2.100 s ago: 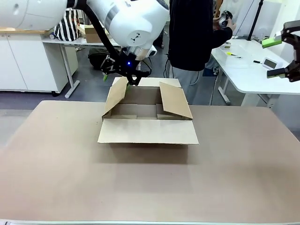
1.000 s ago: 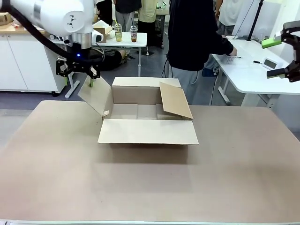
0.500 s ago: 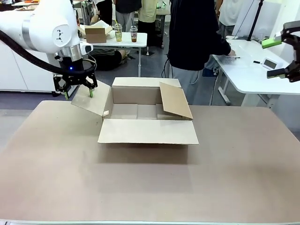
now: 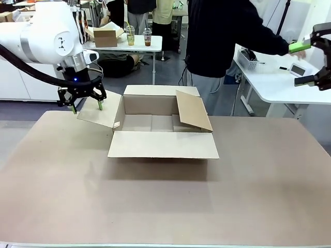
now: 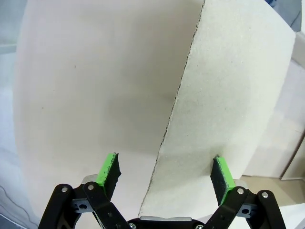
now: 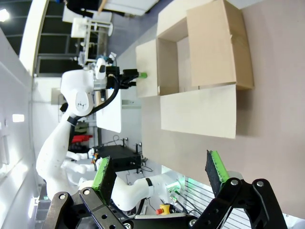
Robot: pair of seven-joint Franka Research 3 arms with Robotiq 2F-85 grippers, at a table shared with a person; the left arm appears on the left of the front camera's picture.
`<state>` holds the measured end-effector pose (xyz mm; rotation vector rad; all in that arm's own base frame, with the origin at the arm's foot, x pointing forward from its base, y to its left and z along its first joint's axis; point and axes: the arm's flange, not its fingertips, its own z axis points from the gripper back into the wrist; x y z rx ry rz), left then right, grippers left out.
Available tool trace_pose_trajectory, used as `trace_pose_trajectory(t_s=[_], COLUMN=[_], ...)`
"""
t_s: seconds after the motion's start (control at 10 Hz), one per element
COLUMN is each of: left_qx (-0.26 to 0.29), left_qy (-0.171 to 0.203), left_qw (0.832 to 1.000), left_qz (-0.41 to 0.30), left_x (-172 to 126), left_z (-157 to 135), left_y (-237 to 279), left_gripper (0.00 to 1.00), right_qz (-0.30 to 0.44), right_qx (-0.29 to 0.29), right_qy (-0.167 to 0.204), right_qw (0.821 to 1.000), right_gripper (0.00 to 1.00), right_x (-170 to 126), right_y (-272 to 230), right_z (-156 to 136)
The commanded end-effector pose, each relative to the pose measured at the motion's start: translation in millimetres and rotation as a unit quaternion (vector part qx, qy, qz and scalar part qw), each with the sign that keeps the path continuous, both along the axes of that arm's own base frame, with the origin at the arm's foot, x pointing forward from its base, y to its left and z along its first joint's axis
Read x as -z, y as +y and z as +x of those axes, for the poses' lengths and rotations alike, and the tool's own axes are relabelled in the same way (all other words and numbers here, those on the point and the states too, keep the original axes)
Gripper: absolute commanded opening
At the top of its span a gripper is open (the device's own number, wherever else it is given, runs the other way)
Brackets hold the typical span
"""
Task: Pack the gift set into the box.
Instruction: Place both hands on the side flaps of the Package Box and spread them outward.
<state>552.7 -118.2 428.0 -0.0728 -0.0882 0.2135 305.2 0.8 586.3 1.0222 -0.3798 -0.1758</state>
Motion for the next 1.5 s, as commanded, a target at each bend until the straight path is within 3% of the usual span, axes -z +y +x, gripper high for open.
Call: trace_pose_trajectory(t_s=[0.0,0.1,0.4,0.5,0.7,0.8,0.9,1.0,1.1,1.3,1.4], left_qx=[-0.009,-0.009,-0.009,-0.009,-0.009,-0.009,-0.009,-0.009,-0.009,-0.009,-0.009], left_qy=[0.003,0.003,0.003,0.003,0.003,0.003,0.003,0.003,0.003,0.003,0.003], left_qw=[1.000,1.000,1.000,1.000,1.000,1.000,1.000,1.000,1.000,1.000,1.000], left_qz=[0.014,0.014,0.014,0.014,0.014,0.014,0.014,0.014,0.014,0.014,0.014], left_x=[-2.3,-2.3,-2.3,-2.3,-2.3,-2.3,-2.3,-2.3,-2.3,-2.3,-2.3], left_z=[-0.2,-0.2,-0.2,-0.2,-0.2,-0.2,-0.2,-0.2,-0.2,-0.2,-0.2], left_y=[-0.6,-0.6,-0.6,-0.6,-0.6,-0.6,-0.6,-0.6,-0.6,-0.6,-0.6], left_gripper=[1.00,1.00,1.00,1.00,1.00,1.00,1.00,1.00,1.00,1.00,1.00], right_qz=[0.000,-0.044,-0.233,-0.322,-0.464,-0.477,-0.464,-0.364,-0.464,-0.445,-0.489], right_qx=[0.000,0.049,-0.017,-0.027,-0.060,-0.083,-0.098,-0.123,-0.108,-0.113,-0.109], right_qy=[0.000,0.000,-0.020,-0.049,-0.068,-0.066,-0.062,-0.064,-0.077,-0.067,-0.033], right_qw=[1.000,0.998,0.972,0.945,0.881,0.873,0.878,0.921,0.876,0.886,0.865], right_gripper=[1.00,1.00,1.00,1.00,1.00,1.00,1.00,1.00,1.00,1.00,1.00], right_x=[0.0,-6.5,-8.7,-8.1,11.8,27.1,37.4,36.4,39.7,44.5,35.9], right_y=[0.0,10.0,130.1,166.4,220.7,226.5,221.0,184.2,229.8,210.1,229.3], right_z=[0.0,8.6,77.0,96.4,120.7,120.7,113.9,103.5,117.8,121.0,122.4])
